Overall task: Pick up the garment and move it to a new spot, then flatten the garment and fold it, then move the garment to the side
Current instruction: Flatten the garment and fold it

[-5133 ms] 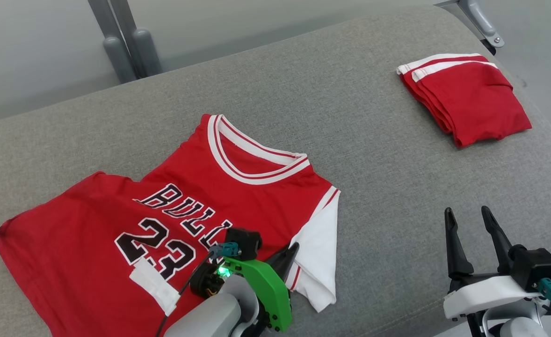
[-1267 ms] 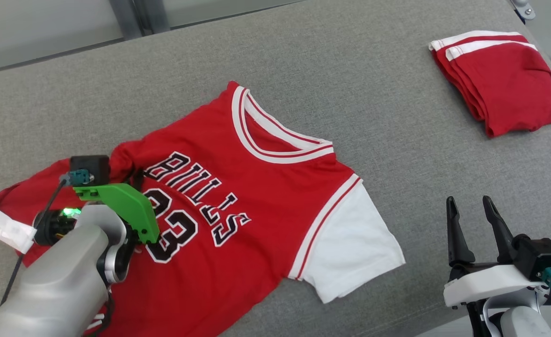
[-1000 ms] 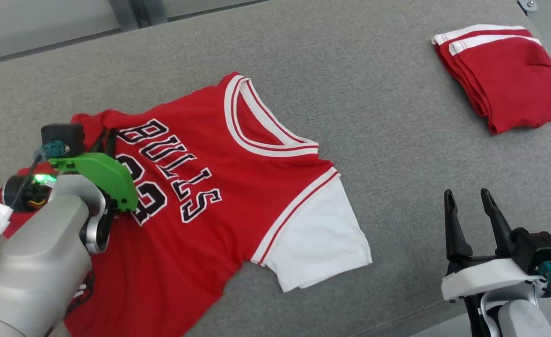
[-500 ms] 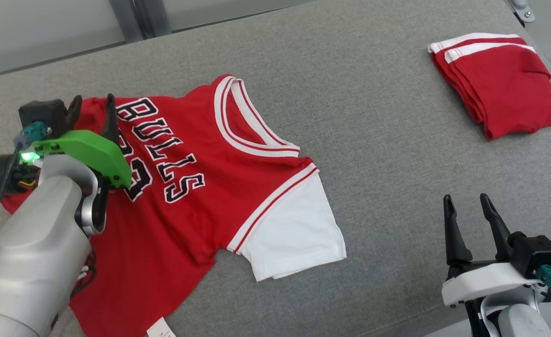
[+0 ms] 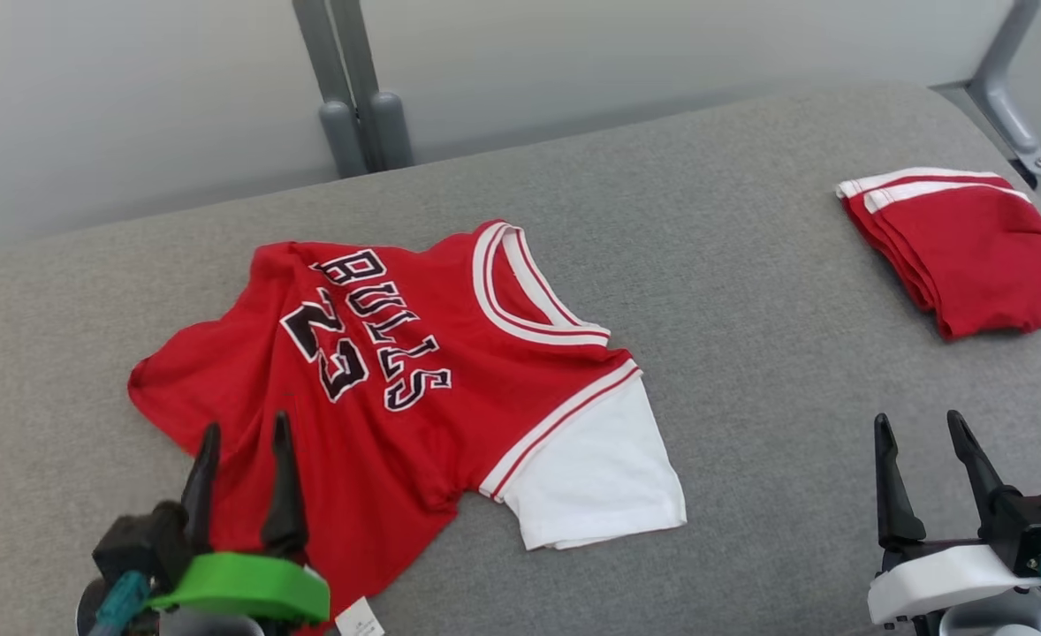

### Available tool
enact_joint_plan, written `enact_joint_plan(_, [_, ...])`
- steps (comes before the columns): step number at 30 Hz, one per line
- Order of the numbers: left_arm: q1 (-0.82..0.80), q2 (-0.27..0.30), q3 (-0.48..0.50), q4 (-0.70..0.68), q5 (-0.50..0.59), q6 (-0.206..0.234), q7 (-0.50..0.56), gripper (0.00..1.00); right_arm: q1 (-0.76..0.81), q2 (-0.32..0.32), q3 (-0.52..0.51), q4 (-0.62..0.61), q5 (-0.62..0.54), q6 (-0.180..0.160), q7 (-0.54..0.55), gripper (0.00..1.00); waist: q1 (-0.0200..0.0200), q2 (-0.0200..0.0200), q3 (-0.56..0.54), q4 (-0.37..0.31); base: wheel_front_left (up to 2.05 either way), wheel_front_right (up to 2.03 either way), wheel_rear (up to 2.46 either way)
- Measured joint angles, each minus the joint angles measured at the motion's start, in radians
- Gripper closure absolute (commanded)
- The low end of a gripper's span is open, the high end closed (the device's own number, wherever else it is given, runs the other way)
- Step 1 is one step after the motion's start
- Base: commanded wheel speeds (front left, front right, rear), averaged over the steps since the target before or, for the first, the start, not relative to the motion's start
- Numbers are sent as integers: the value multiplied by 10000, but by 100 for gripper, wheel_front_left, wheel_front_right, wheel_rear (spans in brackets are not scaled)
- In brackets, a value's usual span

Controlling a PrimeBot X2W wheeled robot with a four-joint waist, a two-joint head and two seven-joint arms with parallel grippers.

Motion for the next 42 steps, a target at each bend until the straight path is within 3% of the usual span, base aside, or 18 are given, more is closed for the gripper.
enact_joint_plan(9, [2197, -924, 2082, -391, 1827, -1743, 2, 0, 277, -12, -25, 58, -75, 0, 0, 0, 0, 0, -637, 1234, 0, 0, 0])
enact_joint_plan(14, [2336, -1083, 2748, -46, 2313, -2297, 0, 0, 314, -17, 123, 299, -109, 0, 0, 0, 0, 0, -909, 1797, 0, 0, 0])
enact_joint_plan(21, [2276, -1210, 3028, 111, 2569, -2474, 0, 0, 314, -8, 270, 435, -94, 0, 0, 0, 0, 0, -1161, 2174, 0, 0, 0])
enact_joint_plan(32, [2168, -1267, 2750, 234, 2629, -2506, 0, 0, 281, 0, 443, 460, -67, 0, 0, 0, 0, 0, -1051, 2085, 0, 0, 0])
enact_joint_plan(37, [2170, -1208, 2255, 943, 2556, -2508, 0, 0, -128, -12, 1239, 635, 100, 0, 0, 0, 0, 0, -948, 2028, 0, 0, 0])
enact_joint_plan(42, [1918, -1129, 1689, 1597, 2370, -2510, 1020, 0, -570, -491, 2506, 2360, 313, 2, 552, 0, 0, 0, -848, 2096, 0, 0, 0])
